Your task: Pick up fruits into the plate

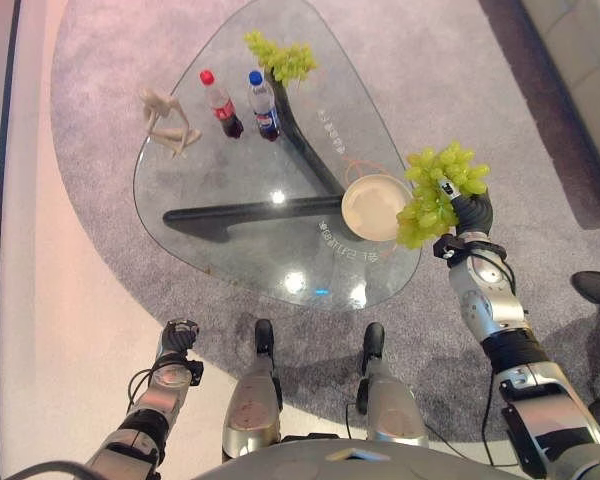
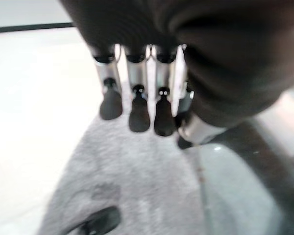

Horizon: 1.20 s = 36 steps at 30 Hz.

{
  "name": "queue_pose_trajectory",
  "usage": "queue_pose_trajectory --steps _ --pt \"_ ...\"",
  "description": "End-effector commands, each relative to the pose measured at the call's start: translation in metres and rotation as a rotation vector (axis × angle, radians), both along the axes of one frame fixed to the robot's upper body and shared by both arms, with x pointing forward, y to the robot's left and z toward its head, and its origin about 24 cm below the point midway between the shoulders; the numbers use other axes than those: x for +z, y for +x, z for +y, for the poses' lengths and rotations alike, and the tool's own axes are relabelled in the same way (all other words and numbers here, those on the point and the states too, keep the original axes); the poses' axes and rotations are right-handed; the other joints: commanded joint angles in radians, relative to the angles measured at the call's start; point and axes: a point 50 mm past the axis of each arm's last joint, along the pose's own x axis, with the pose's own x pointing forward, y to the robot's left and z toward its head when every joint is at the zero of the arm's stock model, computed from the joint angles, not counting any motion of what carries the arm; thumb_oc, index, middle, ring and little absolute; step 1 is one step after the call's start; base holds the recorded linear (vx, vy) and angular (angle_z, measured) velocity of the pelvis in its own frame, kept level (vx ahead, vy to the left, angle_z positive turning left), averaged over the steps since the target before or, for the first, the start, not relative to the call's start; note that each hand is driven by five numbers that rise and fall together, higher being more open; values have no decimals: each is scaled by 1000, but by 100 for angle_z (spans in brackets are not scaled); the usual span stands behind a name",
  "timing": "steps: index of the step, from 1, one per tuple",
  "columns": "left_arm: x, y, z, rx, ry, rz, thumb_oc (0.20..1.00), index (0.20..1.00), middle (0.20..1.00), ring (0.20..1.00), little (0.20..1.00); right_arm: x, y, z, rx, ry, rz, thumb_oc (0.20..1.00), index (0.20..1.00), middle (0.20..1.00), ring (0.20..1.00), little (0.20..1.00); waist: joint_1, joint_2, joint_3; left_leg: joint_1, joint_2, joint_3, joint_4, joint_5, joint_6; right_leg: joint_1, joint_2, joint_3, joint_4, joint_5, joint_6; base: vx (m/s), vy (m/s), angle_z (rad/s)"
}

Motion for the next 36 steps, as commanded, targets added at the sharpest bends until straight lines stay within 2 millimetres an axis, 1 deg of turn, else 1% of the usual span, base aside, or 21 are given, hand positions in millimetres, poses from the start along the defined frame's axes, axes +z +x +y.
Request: queue_pose_trajectory --steps 1,4,6,13,16,17,21,22,23,24,26,28,31,36 --pt "0 0 10 29 4 17 200 200 200 200 200 59 14 2 16 -136 -213 200 200 200 200 200 18 -26 28 -74 -98 -39 81 -112 44 -47 14 -6 152 -137 -32 -51 -12 11" --pt "-2 -1 9 6 14 46 200 200 200 200 200 68 20 -3 -9 -204 -207 200 200 200 200 200 30 -21 58 -110 -113 -53 111 -115 47 -78 16 -7 175 -139 -38 -36 -11 17" --pt "-4 -4 11 0 15 62 200 200 200 200 200 76 25 -6 -33 -283 -197 200 200 200 200 200 43 -15 93 -152 -125 -62 154 -119 52 -117 13 -13 213 -144 -42 -34 -12 13" --pt "-6 -6 7 -28 14 68 200 200 200 200 200 81 32 -21 -105 -394 -151 200 200 200 200 200 72 0 94 -295 -148 -78 209 -112 64 -264 11 -41 283 -149 -47 0 -12 11" --pt "-6 -7 6 -37 12 62 200 200 200 200 200 87 34 -28 -145 -423 -141 200 200 200 200 200 84 8 94 -363 -159 -83 239 -113 70 -342 6 -51 331 -158 -48 4 -8 12" --pt "-5 -6 6 -40 14 58 200 200 200 200 200 89 35 -30 -157 -431 -140 200 200 200 200 200 87 10 94 -383 -162 -84 244 -107 73 -362 5 -54 337 -152 -48 15 -21 10" --pt "-4 -6 7 -49 16 59 200 200 200 200 200 94 36 -38 -218 -447 -127 200 200 200 200 200 98 15 94 -445 -177 -87 280 -114 83 -431 -4 -57 383 -159 -46 18 -24 12" --pt "-4 -8 7 -54 12 63 200 200 200 200 200 98 37 -45 -260 -453 -116 200 200 200 200 200 103 24 94 -471 -181 -87 290 -114 86 -461 -7 -59 400 -160 -45 15 -3 4" --pt "-5 -9 6 -55 10 67 200 200 200 200 200 99 37 -47 -269 -456 -114 200 200 200 200 200 104 26 94 -475 -182 -87 292 -114 87 -466 -7 -59 403 -160 -45 25 13 7" --pt "-7 -12 5 -72 9 77 200 200 200 200 200 103 37 -54 -303 -471 -103 200 200 200 200 200 108 35 94 -491 -185 -86 297 -113 88 -484 -10 -59 411 -161 -46 22 22 5" --pt "-10 -17 1 -96 7 84 200 200 200 200 200 110 36 -62 -348 -479 -99 200 200 200 200 200 115 51 94 -514 -187 -83 305 -111 89 -510 -15 -61 423 -162 -47 18 28 5" --pt "-13 -23 -2 -107 1 101 200 200 200 200 200 121 36 -70 -397 -471 -103 200 200 200 200 200 120 64 94 -530 -191 -80 316 -112 89 -527 -19 -60 436 -164 -49 25 37 3" --pt "-16 -28 -5 -121 -7 120 200 200 200 200 200 129 35 -77 -440 -452 -100 200 200 200 200 200 125 77 94 -542 -195 -78 327 -114 89 -541 -23 -56 448 -167 -51 37 28 3" --pt "-18 -33 -7 -148 -12 142 200 200 200 200 200 142 36 -90 -492 -399 -45 200 200 200 200 200 134 93 94 -554 -198 -76 345 -120 90 -554 -29 -57 462 -173 -54 39 10 1"
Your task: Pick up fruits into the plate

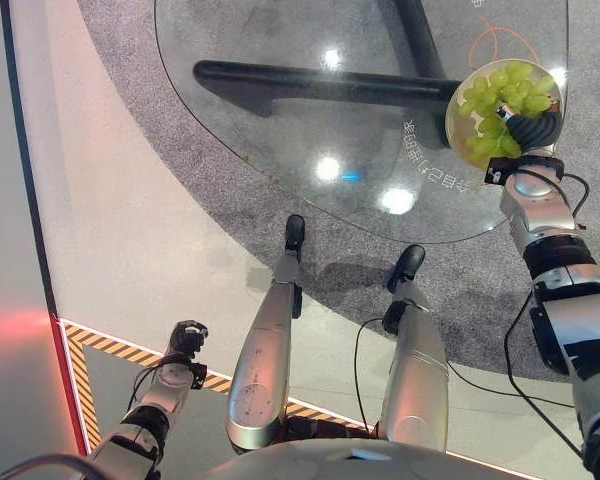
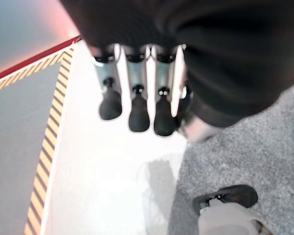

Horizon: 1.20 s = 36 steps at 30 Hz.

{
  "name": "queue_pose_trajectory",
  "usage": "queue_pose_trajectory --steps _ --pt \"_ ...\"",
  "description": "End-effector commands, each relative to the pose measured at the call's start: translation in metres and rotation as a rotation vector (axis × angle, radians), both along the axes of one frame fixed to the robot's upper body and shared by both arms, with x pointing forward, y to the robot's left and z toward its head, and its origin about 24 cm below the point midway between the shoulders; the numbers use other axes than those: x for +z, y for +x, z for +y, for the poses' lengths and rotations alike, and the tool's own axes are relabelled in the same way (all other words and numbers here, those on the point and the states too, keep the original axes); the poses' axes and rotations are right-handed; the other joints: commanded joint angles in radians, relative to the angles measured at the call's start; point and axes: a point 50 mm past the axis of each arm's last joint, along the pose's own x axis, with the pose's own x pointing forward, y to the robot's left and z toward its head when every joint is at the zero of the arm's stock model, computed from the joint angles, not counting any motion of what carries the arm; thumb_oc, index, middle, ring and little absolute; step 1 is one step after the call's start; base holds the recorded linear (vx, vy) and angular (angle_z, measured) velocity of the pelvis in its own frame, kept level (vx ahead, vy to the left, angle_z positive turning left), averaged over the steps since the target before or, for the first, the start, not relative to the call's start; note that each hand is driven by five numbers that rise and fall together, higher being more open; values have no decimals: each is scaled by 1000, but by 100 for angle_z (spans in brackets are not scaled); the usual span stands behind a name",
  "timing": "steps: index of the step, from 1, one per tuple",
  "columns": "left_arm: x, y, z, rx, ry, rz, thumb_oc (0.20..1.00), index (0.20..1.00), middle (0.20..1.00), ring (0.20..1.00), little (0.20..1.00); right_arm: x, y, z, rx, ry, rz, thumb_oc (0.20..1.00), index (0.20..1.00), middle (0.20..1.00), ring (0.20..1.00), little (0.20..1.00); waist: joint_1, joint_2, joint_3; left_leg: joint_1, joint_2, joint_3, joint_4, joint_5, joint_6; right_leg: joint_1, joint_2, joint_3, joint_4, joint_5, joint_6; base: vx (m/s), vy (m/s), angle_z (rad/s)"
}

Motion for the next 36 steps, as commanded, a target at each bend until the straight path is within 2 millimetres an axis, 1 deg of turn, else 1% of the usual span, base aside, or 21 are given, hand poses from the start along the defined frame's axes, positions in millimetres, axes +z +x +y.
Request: queue_pose_trajectory --steps 1,4,6,7,8,11,14,15,16,18,21,23,26,27,28,31,32,33,34,35,36 --pt "-17 -38 0 -42 6 112 200 200 200 200 200 41 -14 -38 -124 -54 -50 200 200 200 200 200 3 76 -24 -50 -108 23 120 -144 55 -44 92 -31 103 -97 -65 39 10 -1" --pt "-18 -40 -1 -52 -4 123 200 200 200 200 200 46 -14 -44 -141 -54 1 200 200 200 200 200 6 85 -24 -51 -109 22 121 -143 55 -50 93 -28 109 -100 -68 37 21 -2" --pt "-19 -43 -2 -60 -6 132 200 200 200 200 200 50 -14 -47 -146 -92 44 200 200 200 200 200 9 90 -24 -49 -109 22 118 -140 55 -50 95 -27 110 -101 -70 35 19 0" --pt "-19 -45 -2 -61 -9 136 200 200 200 200 200 49 -14 -49 -150 -86 78 256 256 256 256 256 10 91 -24 -49 -109 21 117 -138 55 -51 95 -27 111 -101 -71 36 4 1" --pt "-19 -45 -2 -61 -14 141 200 200 200 200 200 47 -14 -51 -167 -77 109 1000 1000 1000 1000 1000 12 90 -24 -49 -108 21 115 -137 55 -51 96 -28 111 -101 -72 0 0 0" --pt "-19 -45 0 -74 -19 156 200 200 200 200 200 38 -17 -61 -171 -50 214 1000 1000 1000 1000 1000 15 87 -24 -46 -105 22 104 -131 56 -49 99 -31 103 -98 -73 0 0 0" --pt "-20 -47 1 -66 -38 163 200 200 200 200 200 40 -18 -64 -160 -88 220 1000 1000 1000 1000 1000 18 86 -24 -39 -102 24 96 -129 57 -42 98 -37 95 -95 -73 0 0 0" --pt "-20 -48 2 -65 -38 164 200 200 200 200 200 44 -18 -63 -158 -126 194 1000 1000 1000 1000 1000 18 86 -24 -38 -101 25 95 -129 57 -41 98 -38 94 -94 -72 0 0 0" --pt "-20 -49 2 -66 -38 166 200 200 200 200 200 53 -17 -58 -166 -204 131 1000 1000 1000 1000 1000 18 85 -24 -36 -102 26 97 -131 58 -39 97 -41 94 -93 -71 0 0 0" --pt "-21 -50 3 -59 -41 167 200 200 200 200 200 68 -18 -50 -200 -270 14 1000 1000 1000 1000 1000 15 85 -24 -33 -102 27 100 -132 59 -36 97 -39 94 -92 -69 0 0 0" --pt "-22 -51 3 -50 -51 171 200 200 200 200 200 74 -19 -42 -215 -329 -73 1000 1000 1000 1000 1000 8 85 -24 -26 -106 23 101 -135 59 -32 102 -29 94 -92 -69 -1 13 0" --pt "-22 -51 2 -42 -57 173 200 200 200 200 200 73 -18 -35 -200 -333 -116 1000 1000 1000 1000 1000 1 83 -24 -14 -108 20 95 -134 59 -23 106 -23 88 -91 -69 -7 35 0" --pt "-22 -49 3 -24 -58 164 200 200 200 200 200 58 -15 -21 -144 -319 -146 1000 1000 1000 1000 1000 -11 72 -24 21 -105 20 76 -136 59 10 108 -17 66 -87 -67 0 0 0" --pt "-22 -48 3 -15 -59 165 200 200 200 200 200 47 -15 -17 -114 -312 -143 1000 1000 1000 1000 1000 -18 64 -24 39 -102 23 70 -138 58 26 108 -16 57 -84 -66 0 0 0" --pt "-22 -47 4 -11 -58 165 200 200 200 200 200 40 -15 -14 -100 -309 -140 1000 1000 1000 1000 1000 -22 60 -24 50 -100 24 66 -139 58 36 108 -16 52 -82 -65 -32 7 1" --pt "-22 -46 9 4 -44 168 200 200 200 200 200 1 -18 -5 -19 -229 -100 1000 1000 1000 1000 1000 -39 35 -24 111 -92 30 48 -149 57 98 105 -18 21 -76 -59 -25 -6 -1" --pt "-22 -46 9 4 -44 168 200 200 200 200 200 1 -18 -5 -19 -229 -100 1000 1000 1000 1000 1000 -39 35 -24 111 -92 30 48 -149 57 98 105 -18 21 -76 -59 0 0 0" --pt "-23 -48 12 21 -27 185 200 200 200 200 200 -27 -22 0 16 -160 -58 1000 1000 1000 1000 1000 -55 20 -24 156 -83 38 41 -156 54 142 103 -17 4 -74 -56 0 0 0" --pt "-24 -49 15 29 -21 198 200 200 200 200 200 -51 -26 4 58 -112 -3 1000 1000 1000 1000 1000 -70 7 -24 192 -73 51 32 -160 50 178 104 -13 -14 -70 -53 0 0 0" --pt "-24 -49 16 32 -21 199 200 200 200 200 200 -58 -27 6 65 -101 10 1000 1000 1000 1000 1000 -74 3 -24 205 -69 56 28 -160 49 191 104 -12 -21 -69 -52 0 0 0" --pt "-23 -48 17 39 -19 198 200 200 200 200 200 -71 -31 9 81 -80 45 1000 1000 1000 1000 1000 -82 -3 -24 230 -62 64 17 -160 46 217 105 -10 -37 -65 -51 -20 19 -4"
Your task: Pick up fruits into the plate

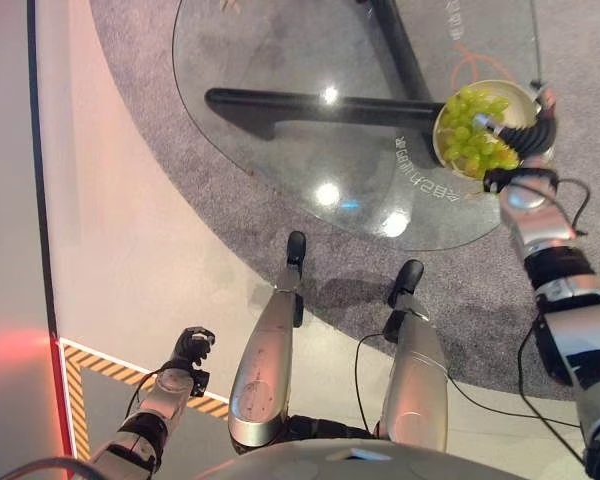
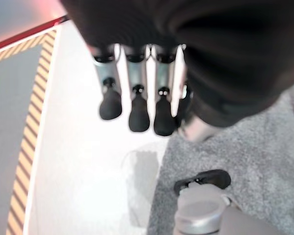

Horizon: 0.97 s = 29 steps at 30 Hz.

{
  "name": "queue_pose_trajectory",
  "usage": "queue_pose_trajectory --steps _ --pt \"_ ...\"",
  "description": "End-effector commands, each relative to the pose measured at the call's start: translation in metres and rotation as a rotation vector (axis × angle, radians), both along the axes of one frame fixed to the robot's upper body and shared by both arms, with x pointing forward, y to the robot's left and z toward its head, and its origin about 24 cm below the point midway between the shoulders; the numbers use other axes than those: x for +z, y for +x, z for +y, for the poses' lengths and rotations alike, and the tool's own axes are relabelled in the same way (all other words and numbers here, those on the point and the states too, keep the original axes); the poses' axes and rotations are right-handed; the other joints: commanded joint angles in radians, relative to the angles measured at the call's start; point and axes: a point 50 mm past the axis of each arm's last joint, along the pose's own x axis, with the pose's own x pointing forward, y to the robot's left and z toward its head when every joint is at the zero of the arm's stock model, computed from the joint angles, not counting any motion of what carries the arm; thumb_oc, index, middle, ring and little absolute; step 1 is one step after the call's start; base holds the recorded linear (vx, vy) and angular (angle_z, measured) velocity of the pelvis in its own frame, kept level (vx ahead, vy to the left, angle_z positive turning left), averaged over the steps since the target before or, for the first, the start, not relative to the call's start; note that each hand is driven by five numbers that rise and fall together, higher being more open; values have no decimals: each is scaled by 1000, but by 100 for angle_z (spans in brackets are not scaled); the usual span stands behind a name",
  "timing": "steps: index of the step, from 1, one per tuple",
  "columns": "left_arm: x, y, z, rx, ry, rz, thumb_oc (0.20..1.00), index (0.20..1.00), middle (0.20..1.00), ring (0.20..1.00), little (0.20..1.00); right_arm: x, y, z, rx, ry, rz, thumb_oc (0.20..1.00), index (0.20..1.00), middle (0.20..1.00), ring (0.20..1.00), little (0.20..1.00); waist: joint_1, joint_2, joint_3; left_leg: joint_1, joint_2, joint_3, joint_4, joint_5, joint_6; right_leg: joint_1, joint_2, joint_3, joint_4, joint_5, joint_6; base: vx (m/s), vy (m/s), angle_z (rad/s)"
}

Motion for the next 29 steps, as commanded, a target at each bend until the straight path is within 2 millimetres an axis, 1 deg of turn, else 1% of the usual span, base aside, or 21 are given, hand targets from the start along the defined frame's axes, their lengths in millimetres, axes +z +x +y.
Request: queue_pose_trajectory --steps 1,3,4,5,6,7,8,9,10,11,13,14,15,17,20,21,22,24,25,28,29 --pt "-14 -34 18 57 50 112 200 200 200 200 200 -13 -10 -3 55 25 10 1000 1000 1000 1000 1000 -33 -20 -28 84 -54 58 -5 -137 30 56 103 -19 -11 -58 -40 -22 26 -13" --pt "-13 -31 19 81 50 111 200 200 200 200 200 -58 -25 7 107 81 147 1000 1000 1000 1000 1000 -55 -39 -31 159 -38 79 -37 -141 25 131 105 -10 -53 -50 -33 -16 21 -16" --pt "-13 -31 20 86 51 112 200 200 200 200 200 -68 -30 8 112 97 175 1000 1000 1000 1000 1000 -59 -42 -39 169 -35 81 -45 -141 24 142 105 -9 -61 -48 -32 12 4 -16" --pt "-14 -34 21 93 52 119 200 200 200 200 200 -91 -42 9 111 147 237 1000 1000 1000 1000 1000 -66 -50 -56 198 -27 87 -62 -145 20 170 105 -7 -77 -48 -29 27 1 -16" --pt "-16 -38 21 99 57 131 200 200 200 200 200 -117 -59 8 120 179 330 1000 1000 1000 1000 1000 -74 -58 -88 223 -19 96 -88 -141 17 197 105 -9 -105 -41 -24 27 0 -15" --pt "-16 -39 21 101 58 132 200 200 200 200 200 -120 -62 8 123 183 347 1000 1000 1000 1000 1000 -75 -60 -92 229 -18 97 -93 -140 16 204 105 -10 -110 -40 -23 44 -8 -14" --pt "-20 -46 21 113 66 161 200 200 200 200 200 -150 -83 11 129 230 454 1000 1000 1000 1000 1000 -86 -72 -131 265 -9 109 -118 -136 11 242 107 -7 -140 -34 -17 47 -18 -18" --pt "-21 -50 22 115 75 176 200 200 200 200 200 -165 -95 14 136 251 516 1000 1000 1000 1000 1000 -91 -78 -153 282 -5 114 -128 -135 9 260 107 -6 -152 -30 -14 56 -21 -17" --pt "-21 -52 23 117 78 183 200 200 200 200 200 -170 -99 15 138 258 536 1000 1000 1000 1000 1000 -93 -81 -161 288 -4 115 -131 -135 9 266 108 -5 -156 -29 -13 56 -41 -16" --pt "-24 -57 23 123 87 210 200 200 200 200 200 -191 -119 17 121 302 626 1000 1000 1000 1000 1000 -101 -92 -197 311 0 120 -142 -135 8 288 110 2 -170 -25 -9 54 -37 -8" --pt "-25 -60 24 124 87 224 200 200 200 200 200 -204 -133 17 103 327 687 1000 1000 1000 1000 1000 -106 -95 -218 327 3 123 -149 -136 7 302 112 4 -177 -25 -7 48 -29 -7" --pt "-27 -64 24 120 84 250 200 200 200 200 200 -224 -155 18 92 377 790 1000 1000 1000 1000 1000 -110 -97 -251 350 7 126 -162 -137 6 325 114 7 -188 -24 -5 38 -16 -10" --pt "-27 -65 24 119 84 252 200 200 200 200 200 -225 -156 18 94 378 797 1000 1000 1000 1000 1000 -110 -97 -253 352 7 126 -163 -136 6 327 114 8 -189 -24 -5 74 -22 -11" --pt "-31 -72 20 103 82 295 200 200 200 200 200 -249 -188 24 79 453 937 1000 1000 1000 1000 1000 -115 -98 -299 388 19 134 -190 -132 3 362 117 13 -208 -23 0 55 -37 -11" --pt "-35 -78 18 84 94 342 200 200 200 200 200 -265 -212 29 50 577 1033 1000 1000 1000 1000 1000 -117 -98 -337 416 24 133 -206 -132 -1 391 121 14 -219 -28 0 49 -31 -12" --pt "-36 -82 17 74 98 366 200 200 200 200 200 -271 -223 32 39 613 1085 1000 1000 1000 1000 1000 -117 -98 -354 429 24 131 -208 -136 0 404 123 17 -222 -31 -1 64 -17 -5" --pt "-37 -83 16 70 100 376 200 200 200 200 200 -273 -228 33 31 629 1107 1000 1000 1000 1000 1000 -118 -98 -361 434 23 130 -208 -138 1 408 124 18 -224 -32 -1 70 -12 -3" --pt "-40 -91 14 67 99 413 200 200 200 200 200 -282 -247 36 -1 689 1216 1000 1000 1000 1000 1000 -118 -99 -388 456 22 129 -206 -149 3 433 124 21 -232 -36 -2 53 -6 -5" --pt "-41 -92 13 66 98 419 200 200 200 200 200 -283 -250 36 -1 691 1232 1000 1000 1000 1000 1000 -118 -100 -392 461 22 130 -206 -150 4 437 125 22 -234 -36 -2 36 -8 -6" --pt "-42 -94 13 61 93 441 200 200 200 200 200 -290 -272 38 -50 763 1364 1000 1000 1000 1000 1000 -116 -103 -417 491 25 128 -216 -157 4 469 129 24 -246 -43 -2 26 -17 -6" --pt "-42 -94 13 61 92 441 200 200 200 200 200 -290 -273 38 -51 766 1367 1000 1000 1000 1000 1000 -116 -103 -418 493 25 128 -217 -158 4 471 129 24 -247 -43 -2 38 -17 -6"
